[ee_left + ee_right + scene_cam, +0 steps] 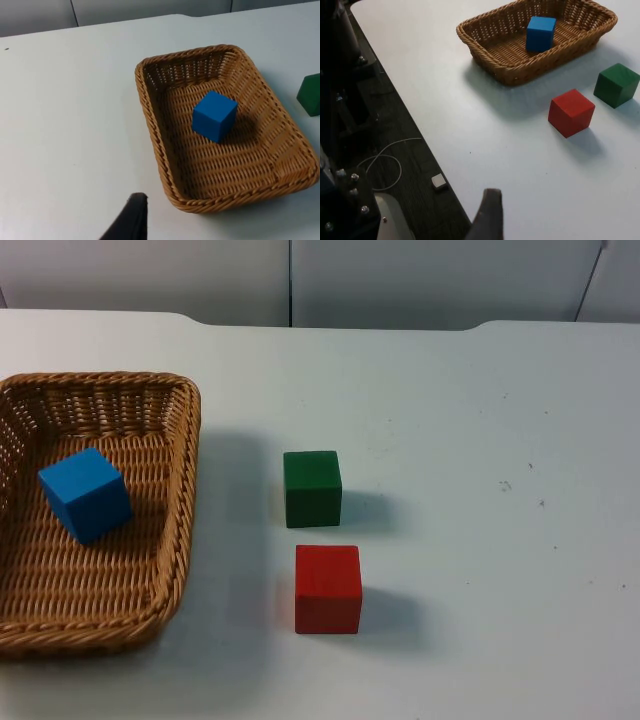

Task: Pick up the basket with the left hand and place the blue cube into the basket with the right hand.

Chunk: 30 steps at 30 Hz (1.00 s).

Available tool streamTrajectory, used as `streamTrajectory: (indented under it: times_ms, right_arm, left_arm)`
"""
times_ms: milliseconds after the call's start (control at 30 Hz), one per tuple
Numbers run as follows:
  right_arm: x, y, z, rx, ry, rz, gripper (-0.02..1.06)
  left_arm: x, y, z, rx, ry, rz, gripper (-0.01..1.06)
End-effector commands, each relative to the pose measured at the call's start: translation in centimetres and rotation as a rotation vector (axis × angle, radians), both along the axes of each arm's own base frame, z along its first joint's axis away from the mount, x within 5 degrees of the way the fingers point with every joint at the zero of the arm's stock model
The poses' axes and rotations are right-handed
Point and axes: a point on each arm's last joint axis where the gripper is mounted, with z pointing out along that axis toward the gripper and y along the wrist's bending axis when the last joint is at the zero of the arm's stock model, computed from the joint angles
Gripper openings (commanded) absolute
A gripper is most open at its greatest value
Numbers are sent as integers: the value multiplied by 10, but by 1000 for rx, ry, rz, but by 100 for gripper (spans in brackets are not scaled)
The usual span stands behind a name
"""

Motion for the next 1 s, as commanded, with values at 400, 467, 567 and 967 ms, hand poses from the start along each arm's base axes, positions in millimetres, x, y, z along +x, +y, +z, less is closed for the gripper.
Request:
streamTrajectory:
  times_ms: [400, 467, 567, 967]
  right_arm:
    - [0, 1, -1, 7, -5, 9, 76]
    - [0, 1, -1, 7, -5, 9, 76]
    - [0, 1, -1, 7, -5, 9, 76]
    - [0, 1, -1, 7, -5, 9, 76]
  left_arm:
    - [1, 6, -1, -71, -3, 106, 105]
    - [1, 7, -1, -62, -4, 112, 105]
    - [1, 7, -1, -62, -4, 112, 105]
    - [1, 7, -1, -43, -5, 112, 105]
